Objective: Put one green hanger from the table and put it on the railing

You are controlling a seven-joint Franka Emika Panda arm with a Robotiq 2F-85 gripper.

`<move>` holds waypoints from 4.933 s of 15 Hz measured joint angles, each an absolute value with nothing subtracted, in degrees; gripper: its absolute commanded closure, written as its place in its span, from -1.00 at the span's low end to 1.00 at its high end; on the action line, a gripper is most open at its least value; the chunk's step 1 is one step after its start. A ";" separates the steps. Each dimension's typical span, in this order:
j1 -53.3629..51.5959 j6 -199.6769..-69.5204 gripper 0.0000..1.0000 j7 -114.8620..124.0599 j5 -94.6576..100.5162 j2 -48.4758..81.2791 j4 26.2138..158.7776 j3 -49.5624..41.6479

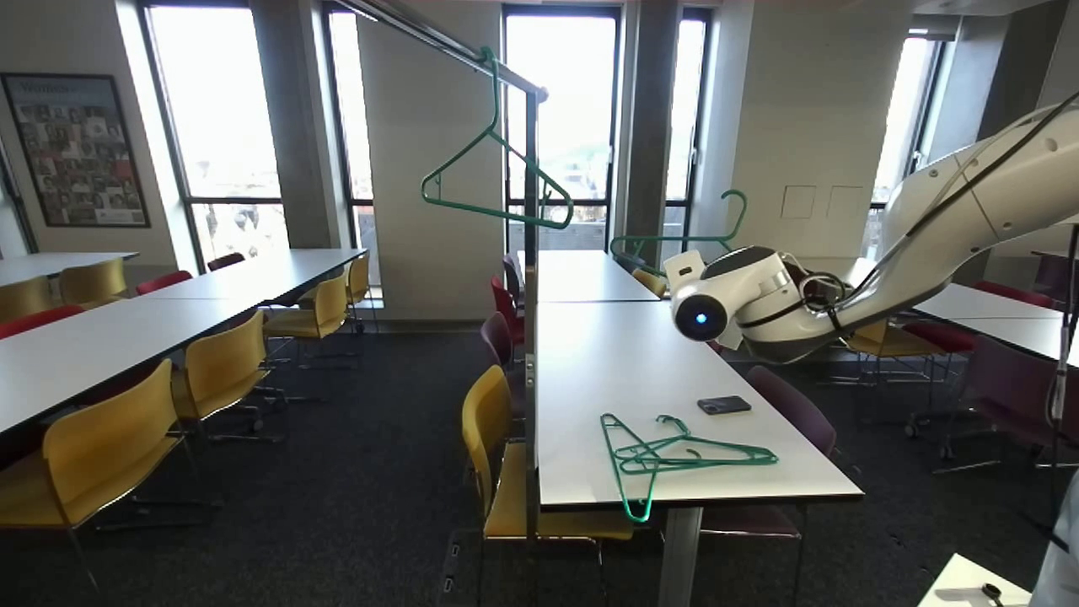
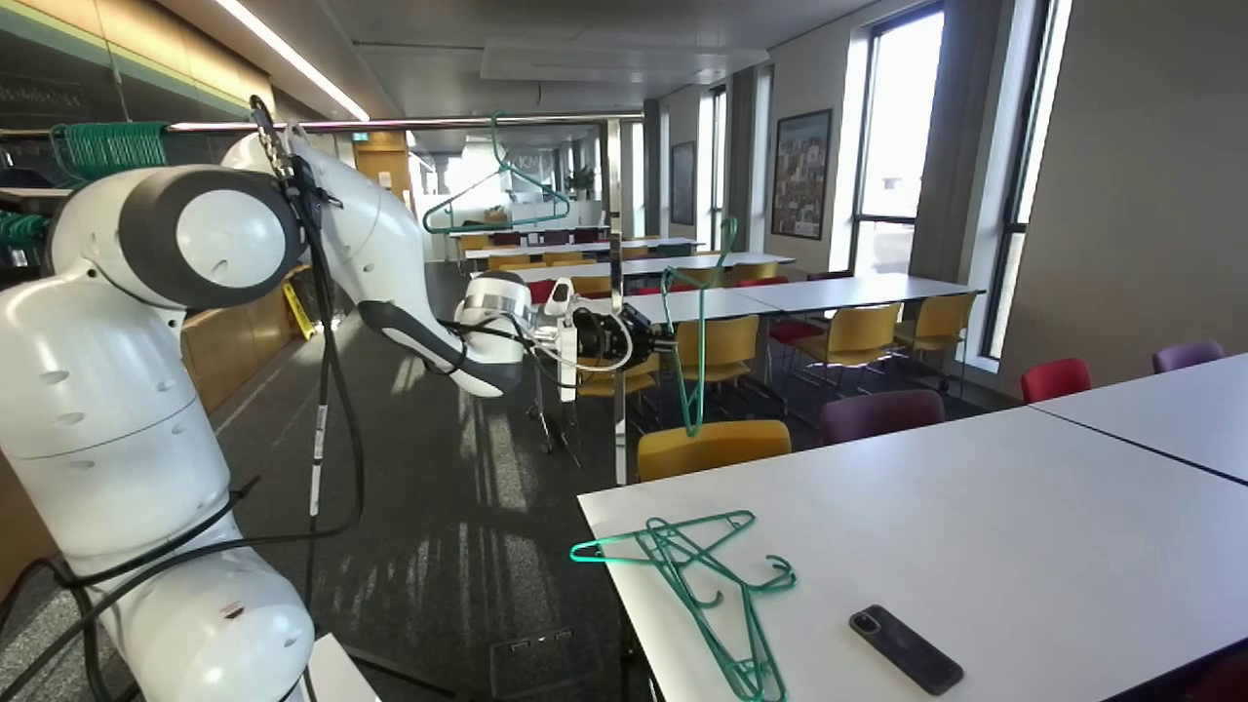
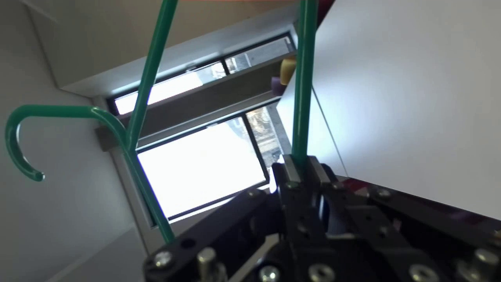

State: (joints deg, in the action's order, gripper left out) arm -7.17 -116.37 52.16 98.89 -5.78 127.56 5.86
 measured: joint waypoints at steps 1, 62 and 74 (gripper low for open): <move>-7.59 -112.42 0.95 52.79 99.99 -5.24 127.56 6.83; -21.86 -98.43 0.95 -4.76 119.83 16.47 82.59 15.49; -21.84 -100.12 0.28 -2.76 119.83 21.67 83.07 14.07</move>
State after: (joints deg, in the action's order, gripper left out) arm -21.84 -100.12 -2.76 119.83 21.67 83.07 14.07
